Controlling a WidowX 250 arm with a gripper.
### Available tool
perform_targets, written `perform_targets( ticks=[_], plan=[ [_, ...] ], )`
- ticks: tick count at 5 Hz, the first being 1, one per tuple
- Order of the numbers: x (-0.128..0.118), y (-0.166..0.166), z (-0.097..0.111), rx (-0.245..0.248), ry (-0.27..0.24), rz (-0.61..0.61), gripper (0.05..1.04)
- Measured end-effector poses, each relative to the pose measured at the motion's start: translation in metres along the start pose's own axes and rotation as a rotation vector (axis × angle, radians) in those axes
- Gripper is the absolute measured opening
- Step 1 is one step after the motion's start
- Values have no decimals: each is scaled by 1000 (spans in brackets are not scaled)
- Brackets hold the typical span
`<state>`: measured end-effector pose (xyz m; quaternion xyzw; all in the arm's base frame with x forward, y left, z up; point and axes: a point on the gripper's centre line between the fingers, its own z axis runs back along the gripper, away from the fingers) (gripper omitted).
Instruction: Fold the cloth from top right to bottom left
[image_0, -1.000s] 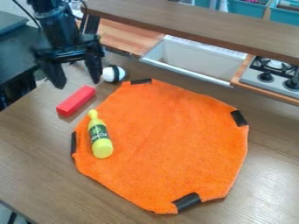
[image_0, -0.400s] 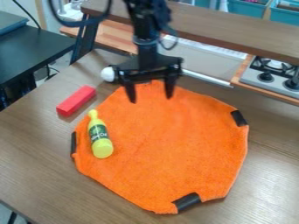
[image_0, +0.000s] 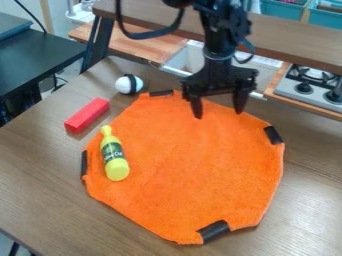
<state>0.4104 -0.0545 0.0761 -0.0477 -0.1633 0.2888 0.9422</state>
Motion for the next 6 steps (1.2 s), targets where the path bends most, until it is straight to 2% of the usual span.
perform_targets(
  ticks=[1, 3, 4, 5, 6],
  plan=[
    [-6, -23, -13, -12, -27, -30, 999],
    [1, -52, -39, -12, -74, -9, 999],
    [4, -67, -45, -18, -82, -9, 999],
    [5, -72, -60, -1, -71, -4, 999],
    [4, -86, -65, -11, -81, -21, 999]
  ],
)
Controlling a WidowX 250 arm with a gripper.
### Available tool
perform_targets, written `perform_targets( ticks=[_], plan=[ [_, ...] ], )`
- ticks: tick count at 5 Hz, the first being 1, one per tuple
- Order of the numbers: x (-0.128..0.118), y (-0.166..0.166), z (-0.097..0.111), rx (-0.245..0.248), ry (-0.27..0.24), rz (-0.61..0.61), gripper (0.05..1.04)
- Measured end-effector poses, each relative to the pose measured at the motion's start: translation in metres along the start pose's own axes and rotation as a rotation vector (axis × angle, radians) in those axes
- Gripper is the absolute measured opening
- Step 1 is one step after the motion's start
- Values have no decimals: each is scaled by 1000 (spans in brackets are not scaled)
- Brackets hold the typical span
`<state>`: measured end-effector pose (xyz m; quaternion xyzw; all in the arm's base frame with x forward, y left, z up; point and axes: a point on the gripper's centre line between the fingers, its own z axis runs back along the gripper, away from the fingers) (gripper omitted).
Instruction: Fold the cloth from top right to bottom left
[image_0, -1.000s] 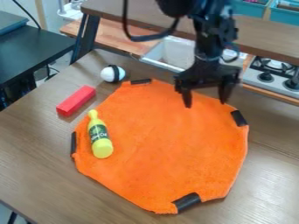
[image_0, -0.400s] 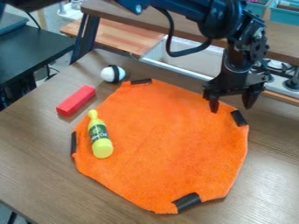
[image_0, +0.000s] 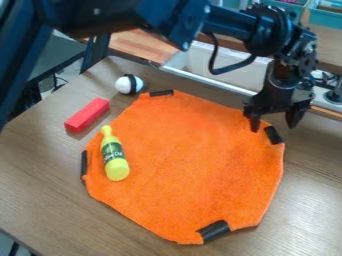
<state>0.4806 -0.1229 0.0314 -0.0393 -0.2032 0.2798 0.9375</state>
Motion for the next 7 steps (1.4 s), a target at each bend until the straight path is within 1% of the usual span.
perform_targets(
  ticks=[1, 2, 3, 4, 5, 6, 7],
  plan=[
    [-8, -9, -7, 3, -2, -24, 999],
    [-9, -6, -19, 25, -5, -25, 999],
    [-10, -4, -28, 42, -14, -33, 955],
    [-10, -1, -34, 57, -23, -34, 791],
    [-8, 0, -36, 47, -32, -26, 480],
    [-6, 8, -34, 36, -8, -6, 238],
    [-6, 17, -26, 24, 6, 18, 100]
  ],
)
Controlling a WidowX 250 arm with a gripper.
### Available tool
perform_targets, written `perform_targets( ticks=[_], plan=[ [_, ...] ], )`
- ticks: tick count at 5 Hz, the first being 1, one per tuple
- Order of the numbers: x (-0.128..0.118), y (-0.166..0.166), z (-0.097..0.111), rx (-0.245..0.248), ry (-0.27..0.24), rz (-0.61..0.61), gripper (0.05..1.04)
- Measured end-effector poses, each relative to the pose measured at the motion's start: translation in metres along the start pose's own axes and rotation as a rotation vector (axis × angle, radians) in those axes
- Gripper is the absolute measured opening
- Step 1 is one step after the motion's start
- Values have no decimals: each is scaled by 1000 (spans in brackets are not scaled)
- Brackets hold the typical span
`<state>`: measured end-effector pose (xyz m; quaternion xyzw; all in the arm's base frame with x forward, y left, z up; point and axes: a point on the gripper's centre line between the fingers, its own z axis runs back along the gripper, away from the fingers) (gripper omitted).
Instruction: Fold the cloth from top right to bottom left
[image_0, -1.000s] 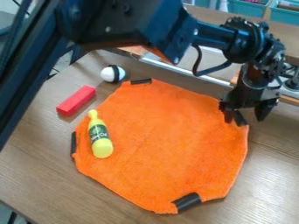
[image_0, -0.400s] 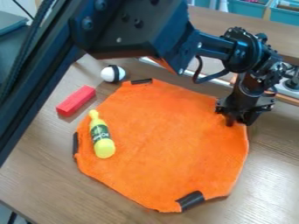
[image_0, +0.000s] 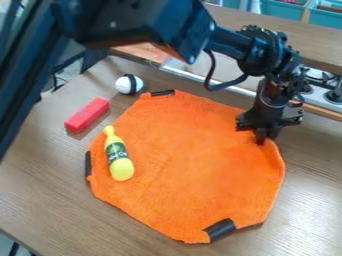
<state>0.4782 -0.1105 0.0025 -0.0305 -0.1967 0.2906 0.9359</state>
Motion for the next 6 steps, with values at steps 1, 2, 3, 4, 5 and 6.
perform_targets(
  ticks=[1, 2, 3, 4, 5, 6],
  plan=[
    [14, 11, 35, -70, -10, 51, 70],
    [16, 33, 57, -97, -11, 61, 69],
    [13, 59, 68, -98, -9, 57, 69],
    [10, 93, 74, -92, 3, 64, 69],
    [8, 124, 82, -84, 3, 58, 68],
    [7, 153, 96, -99, -10, 50, 68]
  ],
)
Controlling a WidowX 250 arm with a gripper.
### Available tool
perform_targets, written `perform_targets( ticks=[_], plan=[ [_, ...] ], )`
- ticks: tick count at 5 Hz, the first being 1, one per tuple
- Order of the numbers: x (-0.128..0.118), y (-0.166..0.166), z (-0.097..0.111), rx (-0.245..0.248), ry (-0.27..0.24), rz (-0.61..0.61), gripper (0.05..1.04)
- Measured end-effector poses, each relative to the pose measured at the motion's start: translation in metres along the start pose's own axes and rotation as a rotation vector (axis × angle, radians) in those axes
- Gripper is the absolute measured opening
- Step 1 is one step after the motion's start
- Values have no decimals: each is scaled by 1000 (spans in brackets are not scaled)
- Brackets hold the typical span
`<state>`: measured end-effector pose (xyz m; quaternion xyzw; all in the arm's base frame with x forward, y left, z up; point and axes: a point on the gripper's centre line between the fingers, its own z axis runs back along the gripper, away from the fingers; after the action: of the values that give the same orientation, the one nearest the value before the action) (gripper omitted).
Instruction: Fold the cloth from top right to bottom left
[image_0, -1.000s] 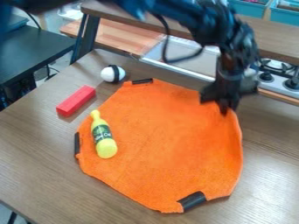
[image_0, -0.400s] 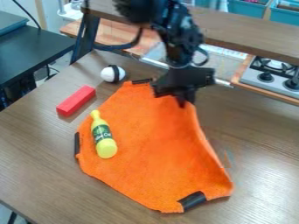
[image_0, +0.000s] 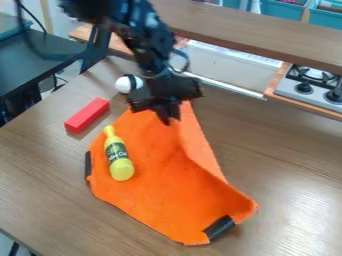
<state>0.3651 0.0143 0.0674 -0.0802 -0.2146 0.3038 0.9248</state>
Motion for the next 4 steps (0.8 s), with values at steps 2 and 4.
perform_targets(
  ticks=[2, 4],
  plan=[
    [3, 40, 30, -41, -3, 3, 68],
    [-3, 76, 32, -6, 24, -3, 68]
  ],
)
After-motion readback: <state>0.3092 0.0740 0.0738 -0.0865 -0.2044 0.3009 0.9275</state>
